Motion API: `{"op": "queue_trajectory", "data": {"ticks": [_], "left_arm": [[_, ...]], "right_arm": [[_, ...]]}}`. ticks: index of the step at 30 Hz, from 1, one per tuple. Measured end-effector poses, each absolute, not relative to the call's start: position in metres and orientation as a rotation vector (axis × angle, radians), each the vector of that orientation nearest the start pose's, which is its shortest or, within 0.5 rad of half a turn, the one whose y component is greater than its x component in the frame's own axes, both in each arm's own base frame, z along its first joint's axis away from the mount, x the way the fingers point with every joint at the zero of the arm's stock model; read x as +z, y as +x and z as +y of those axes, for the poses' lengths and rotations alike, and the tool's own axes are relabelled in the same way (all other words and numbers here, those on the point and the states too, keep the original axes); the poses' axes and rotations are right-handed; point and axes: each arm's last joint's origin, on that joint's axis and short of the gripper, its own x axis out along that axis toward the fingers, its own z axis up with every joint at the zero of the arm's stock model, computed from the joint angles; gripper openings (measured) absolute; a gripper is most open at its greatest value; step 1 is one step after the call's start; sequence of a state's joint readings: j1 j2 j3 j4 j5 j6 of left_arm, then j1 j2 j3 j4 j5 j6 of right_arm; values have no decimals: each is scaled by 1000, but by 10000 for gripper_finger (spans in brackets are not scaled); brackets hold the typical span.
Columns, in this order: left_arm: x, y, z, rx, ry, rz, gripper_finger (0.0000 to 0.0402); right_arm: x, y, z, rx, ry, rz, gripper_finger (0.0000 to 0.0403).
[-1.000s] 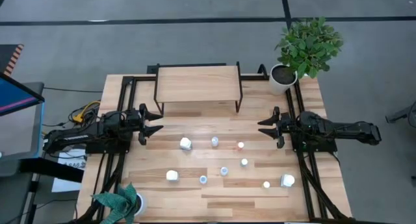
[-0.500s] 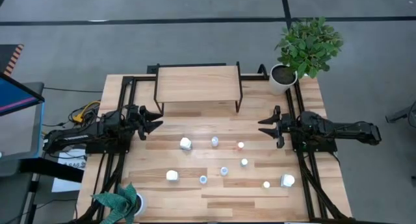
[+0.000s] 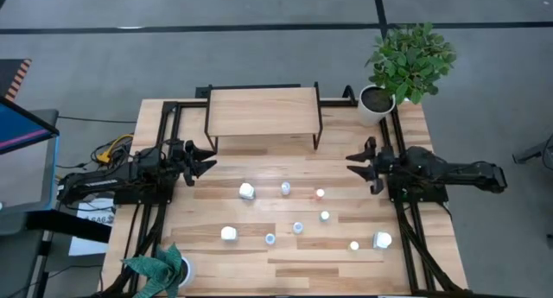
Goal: Pick and place medicine bottles onto shelf by color
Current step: Put the right white pill bottle on the shelf
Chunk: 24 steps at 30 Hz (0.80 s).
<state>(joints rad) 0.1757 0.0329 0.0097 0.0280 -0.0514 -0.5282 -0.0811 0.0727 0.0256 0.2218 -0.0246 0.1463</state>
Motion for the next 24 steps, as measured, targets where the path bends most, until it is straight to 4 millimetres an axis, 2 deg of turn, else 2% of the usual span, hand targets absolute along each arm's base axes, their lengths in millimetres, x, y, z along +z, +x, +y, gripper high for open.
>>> {"op": "queue_trajectory", "data": {"ticks": [5,10,16,24], "left_arm": [[168,97,20,252,-504,-76,228],[168,97,20,261,-461,-74,228],[168,97,20,263,-420,-70,228],[168,97,20,265,-346,-60,228]], "right_arm": [[223,96,-6,-18,71,-179,160],[263,105,-6,-20,17,-55,152],[294,142,-9,-20,34,140,143],[309,200,-13,-21,35,277,142]]}}
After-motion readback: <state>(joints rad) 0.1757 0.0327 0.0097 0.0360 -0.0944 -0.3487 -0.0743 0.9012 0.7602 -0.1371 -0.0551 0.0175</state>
